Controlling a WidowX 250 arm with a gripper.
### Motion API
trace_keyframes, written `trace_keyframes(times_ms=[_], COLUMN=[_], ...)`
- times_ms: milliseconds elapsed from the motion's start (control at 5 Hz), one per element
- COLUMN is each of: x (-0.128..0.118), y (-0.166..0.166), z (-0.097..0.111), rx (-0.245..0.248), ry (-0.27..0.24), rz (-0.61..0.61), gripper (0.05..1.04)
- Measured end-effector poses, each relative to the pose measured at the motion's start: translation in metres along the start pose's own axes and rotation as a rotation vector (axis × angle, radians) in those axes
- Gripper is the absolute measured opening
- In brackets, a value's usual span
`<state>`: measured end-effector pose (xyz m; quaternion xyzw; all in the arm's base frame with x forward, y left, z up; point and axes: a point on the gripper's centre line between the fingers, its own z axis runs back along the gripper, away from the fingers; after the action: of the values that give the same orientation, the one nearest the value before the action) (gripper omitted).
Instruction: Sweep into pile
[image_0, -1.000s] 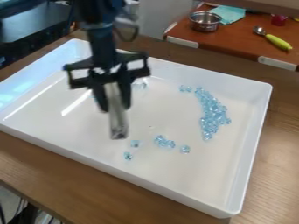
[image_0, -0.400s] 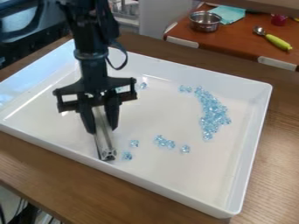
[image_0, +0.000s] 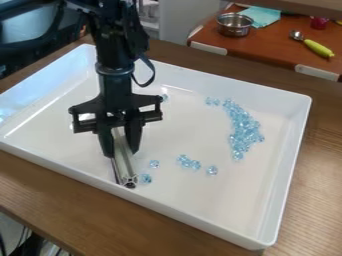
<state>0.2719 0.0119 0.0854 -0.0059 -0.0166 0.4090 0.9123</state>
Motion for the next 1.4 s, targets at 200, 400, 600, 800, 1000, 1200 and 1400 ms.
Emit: trace_keyframes(times_ms=[200, 400, 600, 800, 1000, 1200, 1400], x=[0.001, 0.0, -0.001, -0.006, -0.014, -0.024, -0.026], y=[-0.017, -0.041, -0.066, -0.089, -0.108, -0.129, -0.146], z=[-0.001, -0.001, -0.002, -0.001, -0.001, -0.002, -0.002], rx=[0.002, -0.009, -0.025, -0.043, -0.059, -0.072, -0.08], ry=[0.035, 0.067, 0.076, 0.079, 0.08, 0.083, 0.093], rz=[0.052, 0.084, 0.108, 0.109, 0.107, 0.107, 0.112], gripper=[0.366, 0.366, 0.366, 0.366, 0.366, 0.366, 0.366])
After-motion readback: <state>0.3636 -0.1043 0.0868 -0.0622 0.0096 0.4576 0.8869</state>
